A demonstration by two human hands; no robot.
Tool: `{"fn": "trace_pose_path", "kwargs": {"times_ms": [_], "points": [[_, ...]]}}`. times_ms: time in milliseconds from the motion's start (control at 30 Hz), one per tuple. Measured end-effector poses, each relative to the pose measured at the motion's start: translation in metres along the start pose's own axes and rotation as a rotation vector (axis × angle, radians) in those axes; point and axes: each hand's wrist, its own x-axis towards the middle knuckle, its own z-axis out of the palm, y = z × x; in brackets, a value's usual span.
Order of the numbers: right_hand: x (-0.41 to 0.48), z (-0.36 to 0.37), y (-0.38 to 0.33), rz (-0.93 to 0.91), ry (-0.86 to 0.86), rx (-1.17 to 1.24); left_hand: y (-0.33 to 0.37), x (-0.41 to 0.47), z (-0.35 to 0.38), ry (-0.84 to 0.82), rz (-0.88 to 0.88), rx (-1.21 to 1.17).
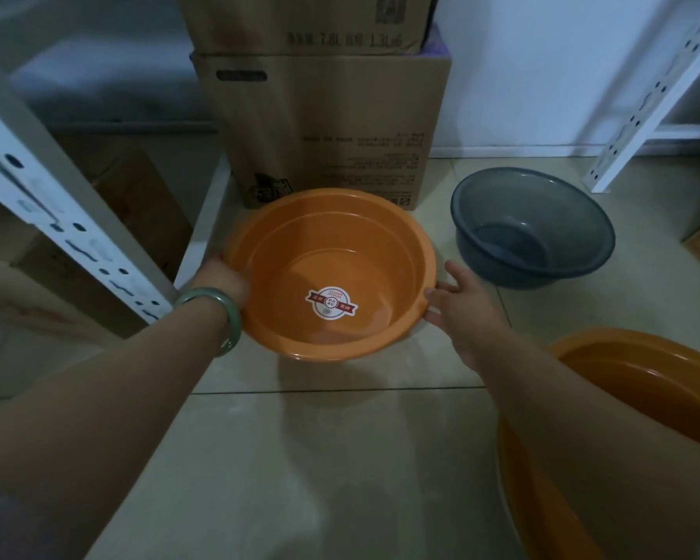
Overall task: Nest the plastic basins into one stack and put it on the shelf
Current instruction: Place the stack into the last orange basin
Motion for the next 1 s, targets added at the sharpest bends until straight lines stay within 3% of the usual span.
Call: {"fn": "trace_pose_path", "kwargs": {"times_ms": [667,1000], "points": [[-0.050,-0.031,-0.022,0.081,0.060,0.180,0.002,-0.048,-0.023,-0.055,0.060,-0.219],[-0.108,-0.107,-0.035,-0.033,0.088,0.102,0.051,-0.129,-0.053,-0.109,0.189,-0.323]]}}
